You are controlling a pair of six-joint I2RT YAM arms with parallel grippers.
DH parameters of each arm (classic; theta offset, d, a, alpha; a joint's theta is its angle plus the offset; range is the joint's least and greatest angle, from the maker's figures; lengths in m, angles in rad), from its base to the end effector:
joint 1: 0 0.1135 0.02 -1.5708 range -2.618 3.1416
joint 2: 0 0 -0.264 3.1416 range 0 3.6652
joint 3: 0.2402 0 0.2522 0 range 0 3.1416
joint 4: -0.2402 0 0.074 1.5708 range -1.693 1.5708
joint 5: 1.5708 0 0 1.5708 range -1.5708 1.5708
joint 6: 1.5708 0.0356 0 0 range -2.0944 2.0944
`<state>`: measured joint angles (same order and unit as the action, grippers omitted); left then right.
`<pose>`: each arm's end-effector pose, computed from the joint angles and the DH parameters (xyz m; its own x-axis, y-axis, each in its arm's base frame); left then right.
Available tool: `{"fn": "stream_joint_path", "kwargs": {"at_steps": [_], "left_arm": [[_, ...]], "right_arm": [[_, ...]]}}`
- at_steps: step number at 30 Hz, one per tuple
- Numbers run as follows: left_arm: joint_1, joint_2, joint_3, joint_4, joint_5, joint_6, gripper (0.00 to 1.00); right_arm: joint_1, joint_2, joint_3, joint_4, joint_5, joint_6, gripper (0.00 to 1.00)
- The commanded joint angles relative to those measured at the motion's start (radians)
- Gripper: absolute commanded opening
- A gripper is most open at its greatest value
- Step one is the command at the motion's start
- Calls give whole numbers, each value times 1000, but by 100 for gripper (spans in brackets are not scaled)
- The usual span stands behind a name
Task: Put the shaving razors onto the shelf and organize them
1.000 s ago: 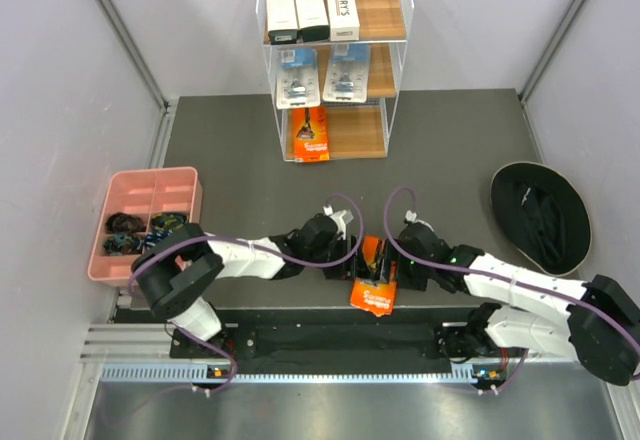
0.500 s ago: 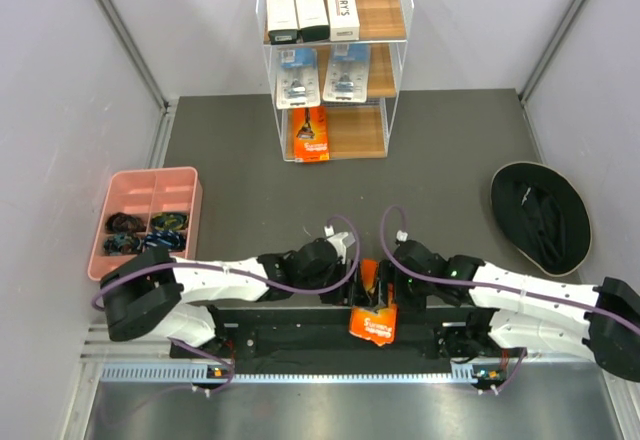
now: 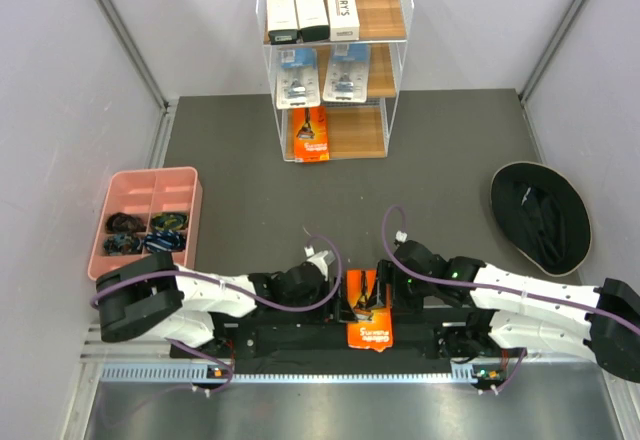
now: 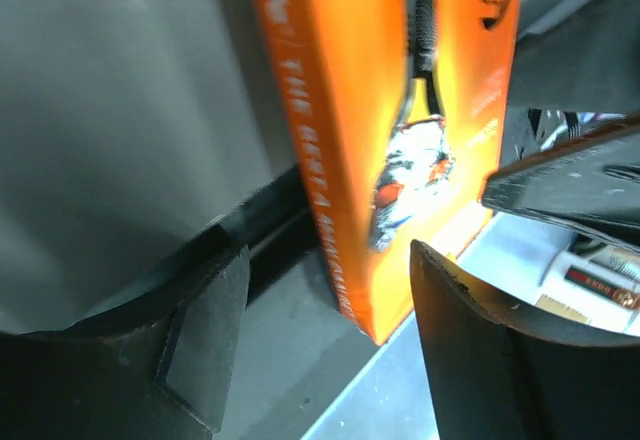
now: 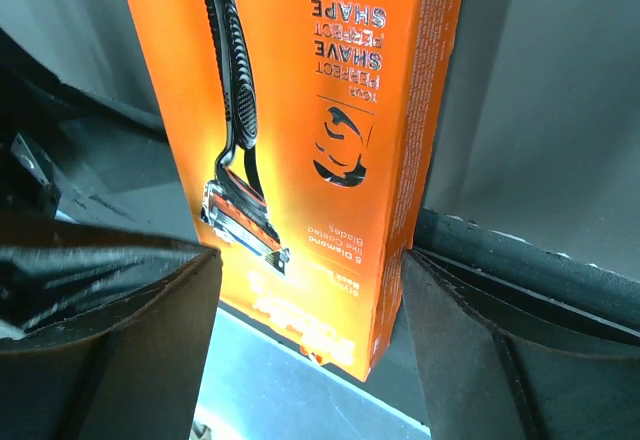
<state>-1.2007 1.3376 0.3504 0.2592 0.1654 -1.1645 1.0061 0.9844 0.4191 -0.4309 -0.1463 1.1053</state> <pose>0.0761 -0.2123 0.1264 -0.9807 0.0227 -0.1944 0.1599 0.6655 -0.7290 0.0878 0.1483 0.1612 -0.9863 0.0950 -0.1346 0.0073 0.8413 0.5406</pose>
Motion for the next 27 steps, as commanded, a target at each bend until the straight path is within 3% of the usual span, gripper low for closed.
{"fn": "stream_joint_path", "kwargs": {"at_steps": [1,11,15,21,27], "left_arm": [[-7,29,-82,231,-49,-61,70],[-7,273,-171,779,17,-99,65],[-11,342,-177,909,42,-109,49],[-14,244,-185,827,8,-87,31],[-14,27,-148,524,-53,-15,17]], "right_arm": [[15,-1,-3,41,5,11,72],[15,-18,-54,112,-1,21,67],[15,-38,-80,146,-4,36,66],[17,-84,-51,90,28,31,67],[16,-165,7,31,86,33,71]]}}
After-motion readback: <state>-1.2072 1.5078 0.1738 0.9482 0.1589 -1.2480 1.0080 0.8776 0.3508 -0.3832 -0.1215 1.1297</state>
